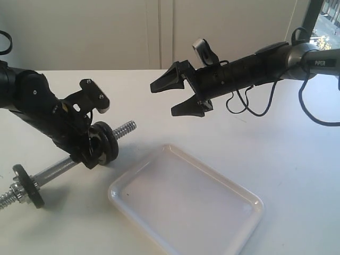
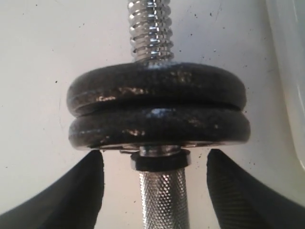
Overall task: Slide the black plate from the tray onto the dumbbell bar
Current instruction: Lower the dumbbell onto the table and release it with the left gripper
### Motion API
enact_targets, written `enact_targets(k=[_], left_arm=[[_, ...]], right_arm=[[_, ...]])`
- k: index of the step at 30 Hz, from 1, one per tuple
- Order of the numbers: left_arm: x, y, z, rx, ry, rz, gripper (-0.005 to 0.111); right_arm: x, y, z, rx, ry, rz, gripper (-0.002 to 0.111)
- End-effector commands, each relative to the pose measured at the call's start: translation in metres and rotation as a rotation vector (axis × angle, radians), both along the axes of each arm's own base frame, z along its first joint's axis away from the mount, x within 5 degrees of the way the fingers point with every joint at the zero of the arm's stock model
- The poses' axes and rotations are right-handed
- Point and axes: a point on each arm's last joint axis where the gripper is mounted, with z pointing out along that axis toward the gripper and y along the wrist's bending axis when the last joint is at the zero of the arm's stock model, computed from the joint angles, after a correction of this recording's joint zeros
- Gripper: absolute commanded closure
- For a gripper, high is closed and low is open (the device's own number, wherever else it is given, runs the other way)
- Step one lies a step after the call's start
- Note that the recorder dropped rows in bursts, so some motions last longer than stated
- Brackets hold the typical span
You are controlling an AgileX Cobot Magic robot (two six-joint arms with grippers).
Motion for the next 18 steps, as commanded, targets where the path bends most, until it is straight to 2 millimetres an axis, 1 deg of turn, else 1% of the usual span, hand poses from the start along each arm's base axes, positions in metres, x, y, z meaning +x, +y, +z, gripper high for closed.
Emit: enact_targets(k=[1,3,6,10,12,15,16,18], left_arm=[[-0.001,0.005,0.003,0.034,0.009,-0.007,0.041],[0.000,0.009,0.006,0.023,0.007,0.024,0.041],[0.000,0.015,0.016,0.011,-0.019,0.041,0.041],[-0.004,0.021,0.031,-0.016,-0.041,0.080,0.041],[-0.008,0.022,0.041,-0.027,-0.052,0.089,0.041],[-0.015,0.025,0.057,-0.072,-0.064,0.146,0.041],[-0.019,0.026,0.062,-0.087,-0.061,0.168,0.043],[-0.026,0.029,0.073,-0.109,-0.053,0.203,0.050]], right_arm=[[-0.001,-0.001,0.006,0.007,-0.011,0.003,0.003],[-0.001,-0.001,0.007,0.008,-0.013,0.003,0.003],[-0.001,-0.001,0.012,0.009,-0.037,0.009,0.003],[-0.004,-0.002,0.030,0.014,-0.081,0.012,0.003],[-0.007,-0.003,0.041,0.007,-0.109,0.018,0.006],[-0.013,-0.005,0.062,-0.028,-0.170,0.038,0.015],[-0.016,-0.006,0.070,-0.043,-0.192,0.045,0.021],[-0.025,-0.007,0.085,-0.044,-0.218,0.048,0.036]])
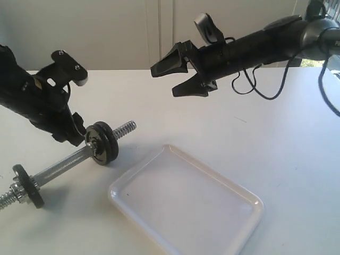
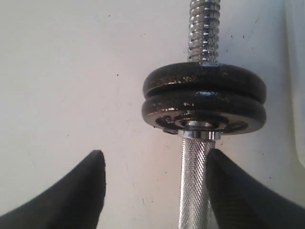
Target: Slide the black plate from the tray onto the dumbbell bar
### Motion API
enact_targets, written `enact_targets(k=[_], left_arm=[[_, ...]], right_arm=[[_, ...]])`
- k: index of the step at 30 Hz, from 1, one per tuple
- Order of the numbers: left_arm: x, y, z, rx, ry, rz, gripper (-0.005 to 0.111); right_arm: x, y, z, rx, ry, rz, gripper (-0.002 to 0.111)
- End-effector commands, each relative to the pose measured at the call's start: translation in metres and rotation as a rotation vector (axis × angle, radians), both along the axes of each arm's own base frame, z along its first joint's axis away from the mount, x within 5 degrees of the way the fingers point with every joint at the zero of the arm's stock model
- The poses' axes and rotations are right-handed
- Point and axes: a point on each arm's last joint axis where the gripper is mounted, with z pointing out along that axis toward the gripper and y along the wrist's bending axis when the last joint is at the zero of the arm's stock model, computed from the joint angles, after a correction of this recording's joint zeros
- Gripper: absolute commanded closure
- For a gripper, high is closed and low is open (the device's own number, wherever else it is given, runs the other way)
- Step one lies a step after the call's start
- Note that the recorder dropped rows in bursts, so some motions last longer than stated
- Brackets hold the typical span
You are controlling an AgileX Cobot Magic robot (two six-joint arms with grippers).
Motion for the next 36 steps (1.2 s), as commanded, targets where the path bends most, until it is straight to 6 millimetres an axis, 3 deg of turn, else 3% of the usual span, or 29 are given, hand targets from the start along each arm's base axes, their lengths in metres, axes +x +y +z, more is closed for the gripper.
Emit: enact_targets(k=[1,3,5,6,7,14,21,26,30,36], left_arm=[[-0.018,0.008,0.027,-0.064,0.021,0.091,0.056],[-0.028,0.012,0.038,-0.086,0.029,0.123,0.070],[-0.041,0.017,0.051,-0.099,0.044,0.147,0.092],[-0.048,0.020,0.058,-0.105,0.052,0.158,0.103],[-0.056,0.022,0.064,-0.112,0.059,0.171,0.106],[-0.116,0.045,0.100,-0.265,-0.001,0.288,0.107],[-0.198,0.071,0.102,-0.493,-0.107,0.302,0.107],[-0.241,0.084,0.100,-0.648,-0.234,0.263,0.107],[-0.254,0.093,0.098,-0.704,-0.392,0.245,0.107],[-0.253,0.093,0.094,-0.701,-0.397,0.248,0.107]], right_arm=[[-0.020,-0.005,0.039,-0.009,-0.088,0.020,0.047],[-0.033,-0.007,0.058,-0.006,-0.139,0.029,0.076],[-0.051,-0.010,0.076,-0.006,-0.209,0.050,0.106],[-0.060,-0.012,0.081,-0.007,-0.221,0.055,0.107],[-0.071,-0.014,0.090,-0.006,-0.253,0.063,0.108],[-0.163,-0.032,0.136,-0.034,-0.449,0.087,0.108],[-0.250,-0.060,0.154,-0.141,-0.691,-0.108,0.108],[-0.305,-0.074,0.162,-0.129,-0.845,-0.212,0.108],[-0.322,-0.080,0.165,-0.121,-0.911,-0.267,0.108],[-0.323,-0.080,0.165,-0.120,-0.915,-0.267,0.108]])
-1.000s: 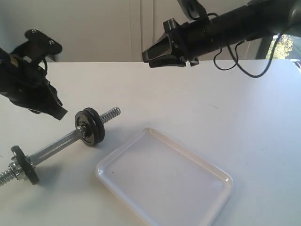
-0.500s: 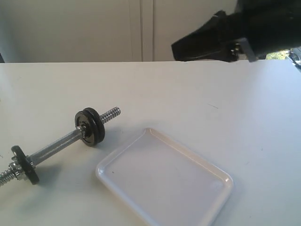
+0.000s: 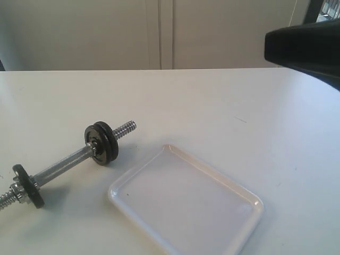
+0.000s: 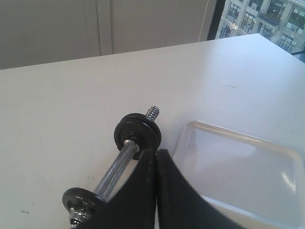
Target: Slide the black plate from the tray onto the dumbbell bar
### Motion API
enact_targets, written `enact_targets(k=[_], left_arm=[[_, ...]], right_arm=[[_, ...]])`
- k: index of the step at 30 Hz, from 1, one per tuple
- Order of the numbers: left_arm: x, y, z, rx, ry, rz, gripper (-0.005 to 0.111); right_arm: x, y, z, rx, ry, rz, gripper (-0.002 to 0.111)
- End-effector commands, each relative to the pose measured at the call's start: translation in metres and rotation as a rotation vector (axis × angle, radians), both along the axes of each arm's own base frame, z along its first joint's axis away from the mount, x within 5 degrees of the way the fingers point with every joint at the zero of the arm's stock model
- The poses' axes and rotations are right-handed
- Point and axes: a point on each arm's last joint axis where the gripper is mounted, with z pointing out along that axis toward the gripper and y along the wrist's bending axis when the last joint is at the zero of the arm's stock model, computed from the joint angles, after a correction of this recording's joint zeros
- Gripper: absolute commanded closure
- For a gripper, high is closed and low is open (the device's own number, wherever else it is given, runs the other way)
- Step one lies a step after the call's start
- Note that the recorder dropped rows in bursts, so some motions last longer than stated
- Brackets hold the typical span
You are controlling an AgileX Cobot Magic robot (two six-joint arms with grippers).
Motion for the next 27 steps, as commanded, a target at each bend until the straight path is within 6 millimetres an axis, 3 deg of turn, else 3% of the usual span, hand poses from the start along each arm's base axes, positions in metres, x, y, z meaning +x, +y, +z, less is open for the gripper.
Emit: enact_targets(k=[1,19,27], left_arm=[[0.000,0.001,-0.001,-0.008,-0.009,0.006,0.107],[-0.003,0.002,-0.001,-0.012,-0.020,0.006,0.107],[-0.014,0.013,0.003,-0.030,-0.093,0.192,0.107]], right_arm=[[0.000,-0.001,-0.002,-0.002,-0.009,-0.010,0.108],[0.000,-0.001,-0.002,-0.002,-0.009,-0.010,0.108],[0.000,-0.001,-0.002,-0.004,-0.009,-0.010,0.108]])
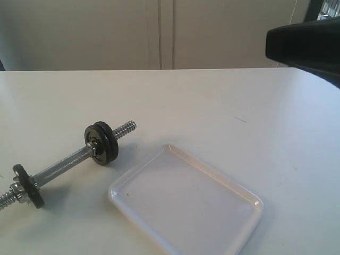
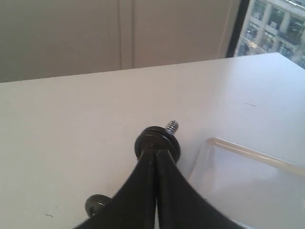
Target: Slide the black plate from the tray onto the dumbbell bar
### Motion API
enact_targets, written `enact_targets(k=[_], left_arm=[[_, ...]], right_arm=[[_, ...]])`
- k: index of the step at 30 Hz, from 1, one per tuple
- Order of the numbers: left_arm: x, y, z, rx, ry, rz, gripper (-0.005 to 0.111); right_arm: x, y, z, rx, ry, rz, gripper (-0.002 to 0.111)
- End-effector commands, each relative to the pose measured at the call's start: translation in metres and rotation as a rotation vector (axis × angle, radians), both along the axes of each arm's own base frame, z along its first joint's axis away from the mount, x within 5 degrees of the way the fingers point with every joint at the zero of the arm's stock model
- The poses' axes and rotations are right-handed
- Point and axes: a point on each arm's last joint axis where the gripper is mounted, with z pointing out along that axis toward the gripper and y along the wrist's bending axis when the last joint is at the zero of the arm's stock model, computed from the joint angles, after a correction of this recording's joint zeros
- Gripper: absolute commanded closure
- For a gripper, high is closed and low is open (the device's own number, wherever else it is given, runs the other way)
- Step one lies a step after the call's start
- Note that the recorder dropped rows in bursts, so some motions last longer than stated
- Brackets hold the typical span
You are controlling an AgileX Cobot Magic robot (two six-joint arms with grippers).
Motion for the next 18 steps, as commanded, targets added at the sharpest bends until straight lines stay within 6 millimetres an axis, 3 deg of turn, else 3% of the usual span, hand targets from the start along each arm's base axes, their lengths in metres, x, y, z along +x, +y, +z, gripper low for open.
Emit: enact_targets(k=[1,8,18], left_arm=[[-0.007,0.006,0.000,-0.015,-0.043,0.118,0.107],[-0.030,0.011,0.003,-0.033,-0.152,0.210,0.107],[-0.030,0.011,0.001,-0.033,-0.152,0.210,0.107]], right_arm=[[0.000,0.000,-0.002,-0.005,-0.004,-0.003,0.108],[0.000,0.000,-0.002,-0.005,-0.004,-0.003,0.108],[0.000,0.000,-0.002,-0.005,-0.004,-0.003,0.108]])
